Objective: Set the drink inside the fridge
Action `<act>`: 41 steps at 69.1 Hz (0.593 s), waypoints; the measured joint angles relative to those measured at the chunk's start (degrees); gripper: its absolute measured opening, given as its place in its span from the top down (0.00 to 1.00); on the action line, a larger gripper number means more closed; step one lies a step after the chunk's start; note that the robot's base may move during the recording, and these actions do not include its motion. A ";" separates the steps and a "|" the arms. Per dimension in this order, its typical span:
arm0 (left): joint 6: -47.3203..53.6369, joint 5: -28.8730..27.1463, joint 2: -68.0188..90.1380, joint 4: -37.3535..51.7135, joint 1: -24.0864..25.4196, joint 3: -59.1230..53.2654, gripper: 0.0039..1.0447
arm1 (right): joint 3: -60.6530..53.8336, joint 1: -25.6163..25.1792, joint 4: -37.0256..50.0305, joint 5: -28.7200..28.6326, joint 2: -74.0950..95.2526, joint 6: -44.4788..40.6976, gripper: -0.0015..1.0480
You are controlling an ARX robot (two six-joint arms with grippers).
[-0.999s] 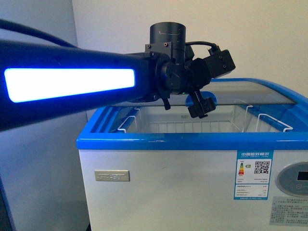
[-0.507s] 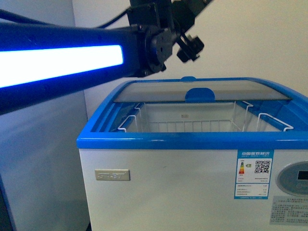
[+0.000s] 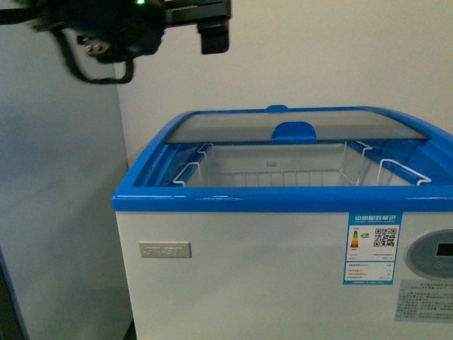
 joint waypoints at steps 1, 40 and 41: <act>-0.66 0.83 -2.08 0.50 0.44 -3.08 0.08 | 0.00 0.00 0.00 0.00 0.00 0.00 0.65; 0.42 -6.78 -60.57 9.25 14.67 -70.29 0.82 | 14.21 -11.82 -34.60 -24.26 7.54 -5.88 0.65; 0.44 -6.75 -60.81 9.27 14.80 -70.62 0.84 | 14.49 -12.41 -35.04 -25.16 8.17 -6.51 0.65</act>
